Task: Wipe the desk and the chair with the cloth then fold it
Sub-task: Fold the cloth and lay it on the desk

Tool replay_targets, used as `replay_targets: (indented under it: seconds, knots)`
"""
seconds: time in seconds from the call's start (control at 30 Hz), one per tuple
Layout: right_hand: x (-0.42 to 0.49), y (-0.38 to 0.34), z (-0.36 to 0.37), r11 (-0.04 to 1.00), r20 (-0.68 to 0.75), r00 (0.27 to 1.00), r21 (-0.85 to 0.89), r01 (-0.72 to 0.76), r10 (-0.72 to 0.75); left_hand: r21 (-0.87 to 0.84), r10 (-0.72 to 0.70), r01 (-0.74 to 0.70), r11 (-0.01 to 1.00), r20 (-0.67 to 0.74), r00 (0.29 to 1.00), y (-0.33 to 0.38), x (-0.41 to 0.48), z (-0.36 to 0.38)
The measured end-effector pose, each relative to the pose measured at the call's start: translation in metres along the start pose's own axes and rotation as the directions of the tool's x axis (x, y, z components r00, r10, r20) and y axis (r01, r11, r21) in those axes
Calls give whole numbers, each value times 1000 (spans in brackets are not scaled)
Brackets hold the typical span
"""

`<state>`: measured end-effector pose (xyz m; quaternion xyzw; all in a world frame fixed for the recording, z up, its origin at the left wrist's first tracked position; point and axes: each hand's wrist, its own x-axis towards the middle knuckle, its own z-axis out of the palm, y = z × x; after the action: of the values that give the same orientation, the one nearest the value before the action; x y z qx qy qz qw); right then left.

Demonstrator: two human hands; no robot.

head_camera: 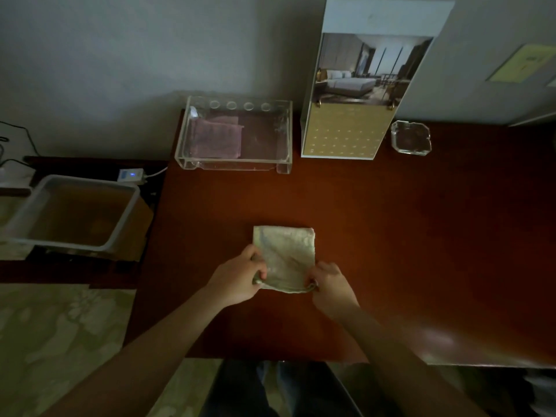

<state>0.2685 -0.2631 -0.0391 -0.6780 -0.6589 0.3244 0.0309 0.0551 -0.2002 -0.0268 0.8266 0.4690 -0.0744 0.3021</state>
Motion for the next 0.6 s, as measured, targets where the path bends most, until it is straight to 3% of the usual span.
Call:
replay_targets:
  seconds: [0.13, 0.27, 0.37, 0.47, 0.6]
  knots:
    - [4, -3, -6, 992, 91, 995, -119, -30, 41, 60, 13, -15, 998, 30, 999, -2, 0, 0]
    - [17, -8, -19, 991, -41, 991, 24, -130, 131, -54, -59, 59, 997, 11, 998, -10, 9, -6]
    - [34, -8, -23, 958, -152, 961, 203, -200, 233, -139, -168, 155, 978, -85, 982, -16, 23, -13]
    - [52, -12, -31, 922, -118, 941, 271, -276, 316, -265, -315, 273, 925, -130, 940, -18, 41, -21]
    - [78, -12, -44, 961, -33, 962, 66, -270, 272, -241, -338, 326, 914, -7, 941, -23, 68, -31]
